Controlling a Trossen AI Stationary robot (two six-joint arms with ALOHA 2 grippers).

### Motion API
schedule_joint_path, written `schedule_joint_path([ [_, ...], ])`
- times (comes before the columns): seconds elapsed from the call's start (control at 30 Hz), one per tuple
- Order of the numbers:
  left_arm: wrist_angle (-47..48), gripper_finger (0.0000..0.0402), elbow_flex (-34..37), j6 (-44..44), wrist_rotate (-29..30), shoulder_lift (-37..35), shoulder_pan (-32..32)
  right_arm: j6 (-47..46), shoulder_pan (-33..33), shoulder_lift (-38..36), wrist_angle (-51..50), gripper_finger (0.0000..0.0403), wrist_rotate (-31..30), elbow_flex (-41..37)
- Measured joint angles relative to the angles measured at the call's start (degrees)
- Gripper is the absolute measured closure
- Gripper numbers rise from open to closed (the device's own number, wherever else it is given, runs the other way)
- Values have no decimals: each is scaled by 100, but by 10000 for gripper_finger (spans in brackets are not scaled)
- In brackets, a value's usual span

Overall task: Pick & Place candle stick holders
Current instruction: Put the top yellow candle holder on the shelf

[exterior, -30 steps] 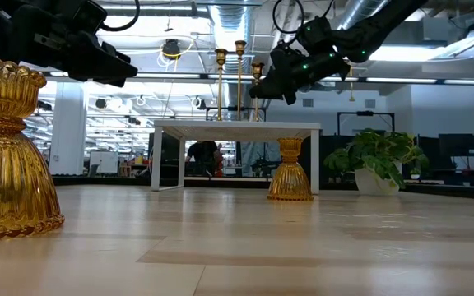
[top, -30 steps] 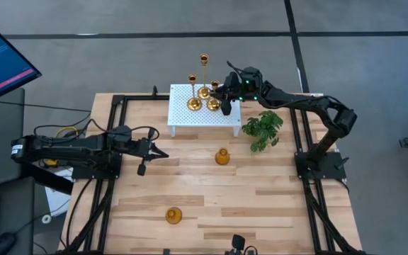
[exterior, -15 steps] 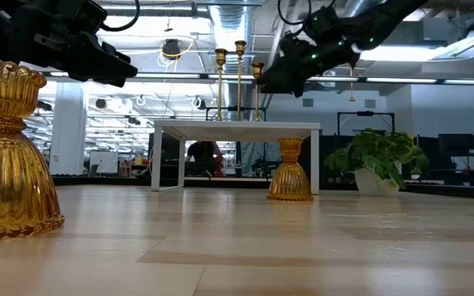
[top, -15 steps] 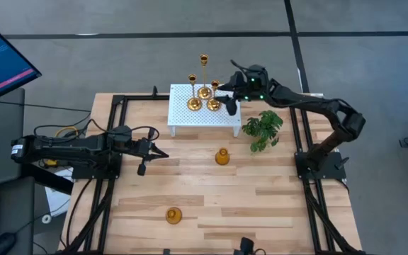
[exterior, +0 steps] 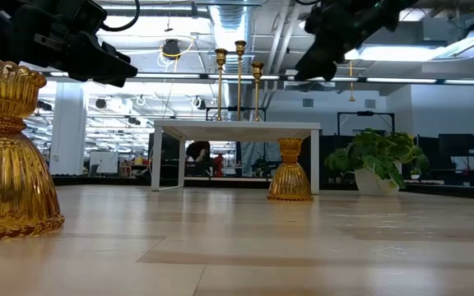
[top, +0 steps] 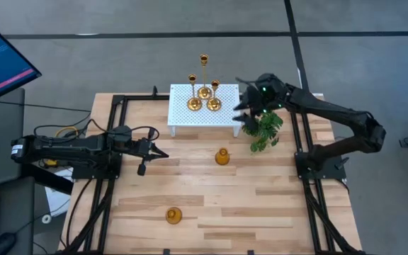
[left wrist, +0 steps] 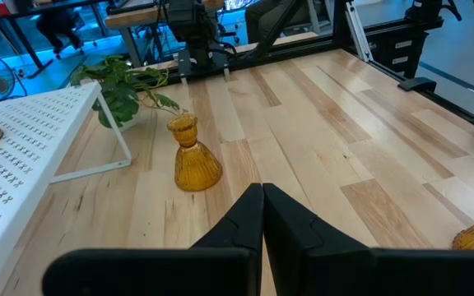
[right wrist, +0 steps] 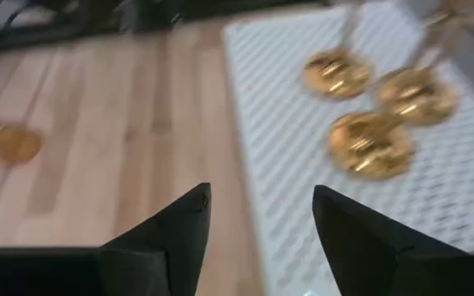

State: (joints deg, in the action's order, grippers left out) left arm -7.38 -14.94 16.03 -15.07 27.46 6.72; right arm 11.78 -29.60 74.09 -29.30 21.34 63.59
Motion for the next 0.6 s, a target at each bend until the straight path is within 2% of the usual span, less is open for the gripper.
schedule_joint_path([
  [0.13,0,392,0,0,0,0,0,82,508,-209,-587,223,0,-27],
  [0.27,0,392,0,0,0,1,-1,85,1023,-435,-481,248,-22,-373],
  [0.47,0,392,0,0,0,0,0,80,1503,-825,334,287,-37,-1317],
  [0.6,0,392,0,0,0,0,-2,-183,1618,-1079,1357,307,-41,-2107],
])
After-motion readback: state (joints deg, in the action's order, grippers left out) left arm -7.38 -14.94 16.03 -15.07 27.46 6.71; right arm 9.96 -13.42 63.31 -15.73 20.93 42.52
